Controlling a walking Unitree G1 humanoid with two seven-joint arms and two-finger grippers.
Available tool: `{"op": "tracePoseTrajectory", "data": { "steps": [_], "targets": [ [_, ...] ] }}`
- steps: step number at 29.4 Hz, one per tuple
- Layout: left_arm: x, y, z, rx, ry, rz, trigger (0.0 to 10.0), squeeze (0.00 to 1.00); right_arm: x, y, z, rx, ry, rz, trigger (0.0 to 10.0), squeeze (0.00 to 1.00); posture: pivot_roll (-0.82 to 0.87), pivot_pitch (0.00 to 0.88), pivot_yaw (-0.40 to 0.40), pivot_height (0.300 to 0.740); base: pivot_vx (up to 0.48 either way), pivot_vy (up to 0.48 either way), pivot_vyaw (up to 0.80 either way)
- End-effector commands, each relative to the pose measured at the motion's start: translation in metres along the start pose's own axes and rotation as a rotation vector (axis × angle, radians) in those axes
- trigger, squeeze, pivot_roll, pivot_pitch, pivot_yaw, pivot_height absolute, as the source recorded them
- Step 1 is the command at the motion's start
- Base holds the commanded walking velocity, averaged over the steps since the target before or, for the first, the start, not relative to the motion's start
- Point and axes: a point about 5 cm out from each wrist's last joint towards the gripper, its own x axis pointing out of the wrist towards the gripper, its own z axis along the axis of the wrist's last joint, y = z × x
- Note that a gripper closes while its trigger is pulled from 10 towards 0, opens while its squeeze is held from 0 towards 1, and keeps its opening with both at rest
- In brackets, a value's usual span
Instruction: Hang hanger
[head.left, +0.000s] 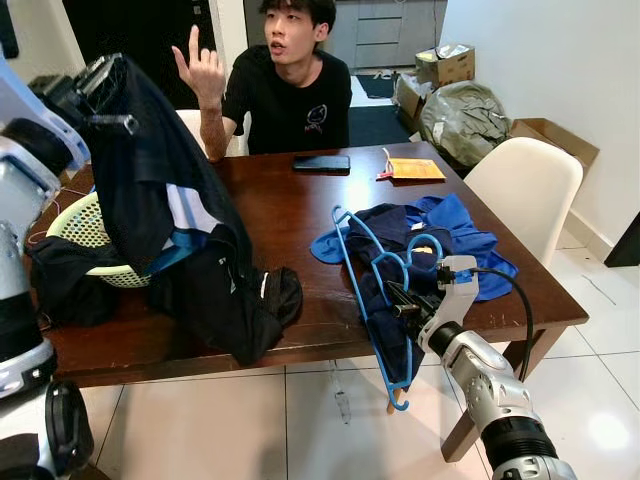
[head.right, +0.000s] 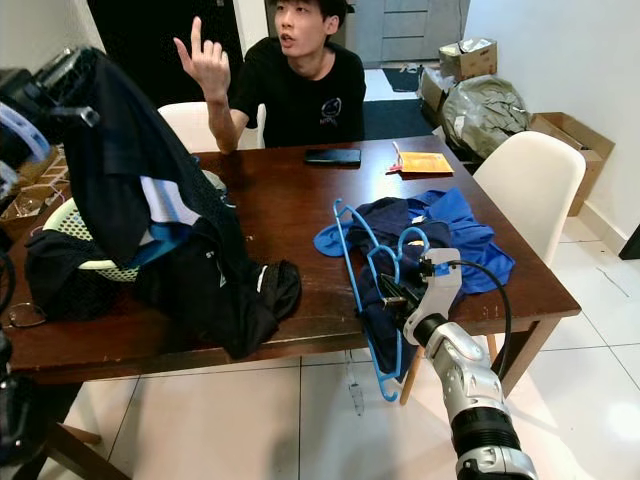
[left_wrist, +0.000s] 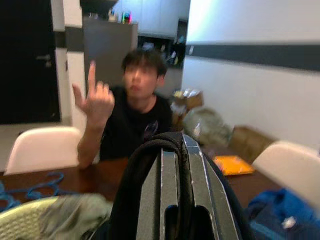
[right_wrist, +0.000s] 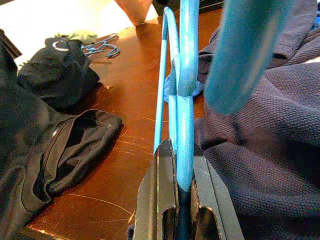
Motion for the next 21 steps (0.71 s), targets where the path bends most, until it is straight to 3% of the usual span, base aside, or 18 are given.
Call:
{"op": "tracePoseTrajectory", "data": {
  "steps": [1, 2, 3, 7, 8, 9, 10, 12, 15, 16, 18, 21],
  "targets": [
    [0.002, -0.006, -0.007, 0.02, 0.016, -0.018, 0.0, 0.0, -0.002, -0.003, -0.007, 0.016, 0.029, -0.019, 10.0, 0.0, 0.06, 0.0, 0.009, 0.74, 0.0, 0.0, 0.0],
    [0.006, -0.015, -0.016, 0.016, 0.042, -0.057, 0.0, 0.0, -0.002, -0.003, -0.007, 0.016, 0.029, -0.019, 10.0, 0.0, 0.06, 0.0, 0.009, 0.74, 0.0, 0.0, 0.0],
    [0.006, -0.015, -0.016, 0.016, 0.042, -0.057, 0.0, 0.0, -0.002, -0.003, -0.007, 0.016, 0.029, -0.019, 10.0, 0.0, 0.06, 0.0, 0.009, 0.74, 0.0, 0.0, 0.0],
    [0.013, -0.062, -0.052, -0.013, 0.143, -0.267, 0.0, 0.0, -0.002, -0.003, -0.006, 0.013, 0.029, -0.019, 10.0, 0.0, 0.06, 0.0, 0.009, 0.74, 0.0, 0.0, 0.0],
    [0.013, -0.062, -0.052, -0.013, 0.143, -0.267, 0.0, 0.0, -0.002, -0.003, -0.006, 0.013, 0.029, -0.019, 10.0, 0.0, 0.06, 0.0, 0.009, 0.74, 0.0, 0.0, 0.0],
    [0.012, -0.077, -0.062, -0.026, 0.169, -0.334, 0.0, 0.0, -0.002, -0.003, -0.006, 0.012, 0.029, -0.02, 10.0, 0.0, 0.05, 0.0, 0.009, 0.74, 0.0, 0.0, 0.0],
    [0.012, -0.077, -0.062, -0.026, 0.169, -0.334, 0.0, 0.0, -0.002, -0.003, -0.006, 0.012, 0.029, -0.02, 10.0, 0.0, 0.05, 0.0, 0.009, 0.74, 0.0, 0.0, 0.0],
    [0.008, -0.108, -0.078, -0.072, 0.22, -0.462, 0.0, 0.0, -0.002, -0.003, -0.006, 0.012, 0.029, -0.022, 10.0, 0.0, 0.05, 0.0, 0.011, 0.74, 0.0, 0.0, 0.0],
    [0.005, -0.121, -0.086, -0.092, 0.246, -0.514, 0.0, 0.0, -0.002, -0.003, -0.006, 0.011, 0.028, -0.022, 10.0, 0.0, 0.05, 0.0, 0.013, 0.74, 0.0, 0.0, 0.0],
    [0.0, -0.134, -0.098, -0.098, 0.288, -0.558, 0.0, 0.0, -0.002, -0.003, -0.006, 0.012, 0.028, -0.023, 10.0, 0.0, 0.05, 0.0, 0.013, 0.74, 0.0, 0.0, 0.0],
    [-0.005, -0.143, -0.109, -0.101, 0.333, -0.576, 0.0, 0.0, -0.002, -0.003, -0.006, 0.012, 0.028, -0.023, 10.0, 0.0, 0.05, 0.0, 0.015, 0.74, 0.0, 0.0, 0.0],
    [-0.005, -0.143, -0.109, -0.101, 0.333, -0.576, 0.0, 0.0, -0.002, -0.003, -0.006, 0.012, 0.028, -0.023, 10.0, 0.0, 0.05, 0.0, 0.015, 0.74, 0.0, 0.0, 0.0]
  ]
}}
